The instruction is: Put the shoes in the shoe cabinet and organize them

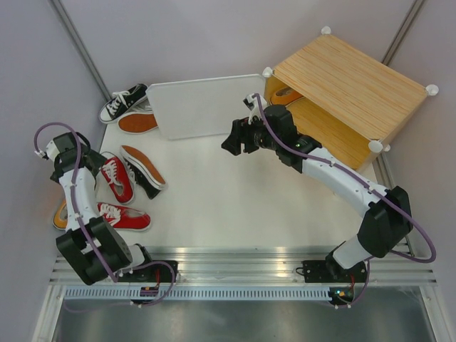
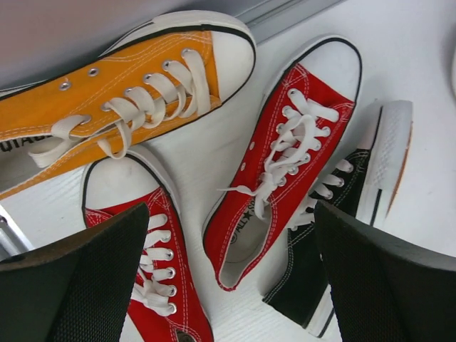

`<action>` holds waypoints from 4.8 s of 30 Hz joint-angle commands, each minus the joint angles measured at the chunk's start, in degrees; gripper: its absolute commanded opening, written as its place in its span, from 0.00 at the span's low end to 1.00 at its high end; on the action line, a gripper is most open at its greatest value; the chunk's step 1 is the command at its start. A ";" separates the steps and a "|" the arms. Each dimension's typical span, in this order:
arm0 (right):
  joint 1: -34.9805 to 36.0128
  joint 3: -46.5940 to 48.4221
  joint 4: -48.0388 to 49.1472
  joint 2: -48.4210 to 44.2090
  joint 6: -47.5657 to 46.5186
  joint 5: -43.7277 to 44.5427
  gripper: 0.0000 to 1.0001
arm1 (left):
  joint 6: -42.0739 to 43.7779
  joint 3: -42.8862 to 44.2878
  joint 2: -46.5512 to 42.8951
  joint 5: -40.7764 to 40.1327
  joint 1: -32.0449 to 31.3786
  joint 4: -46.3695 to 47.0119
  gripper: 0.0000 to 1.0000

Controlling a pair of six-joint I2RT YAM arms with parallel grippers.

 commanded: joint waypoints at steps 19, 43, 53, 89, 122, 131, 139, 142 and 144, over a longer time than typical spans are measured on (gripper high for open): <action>0.55 -10.81 3.52 -1.67 5.61 -9.15 0.73 | 17.78 12.02 16.13 -30.01 -3.92 -4.05 1.00; 0.46 -10.46 3.60 0.52 4.90 -10.82 0.73 | 16.81 13.52 29.14 -25.97 -1.72 -7.83 1.00; 0.46 -11.17 4.57 0.43 4.90 -10.91 0.73 | 15.50 13.26 30.46 -23.42 -1.37 -7.83 0.50; 0.46 0.77 8.34 5.44 8.06 -4.23 0.71 | 10.40 14.58 2.34 -11.64 -15.86 -17.31 0.02; 1.52 28.15 22.86 30.60 20.20 5.19 0.72 | 14.00 6.40 -7.25 17.79 -35.28 -18.91 0.02; 1.52 13.37 8.37 11.35 4.84 11.63 0.72 | 10.75 11.32 5.56 20.00 -50.05 -10.03 0.02; 0.46 -2.26 -5.44 -10.43 0.77 38.12 0.74 | 12.68 24.58 24.20 21.31 -59.90 -4.84 0.02; -0.15 -7.54 -8.17 -17.02 0.16 42.26 0.75 | 13.47 29.68 31.15 21.66 -62.18 -2.74 0.02; -0.33 -10.19 -9.92 -20.20 -0.02 43.40 0.75 | 13.82 33.53 34.40 23.68 -63.24 -1.76 0.02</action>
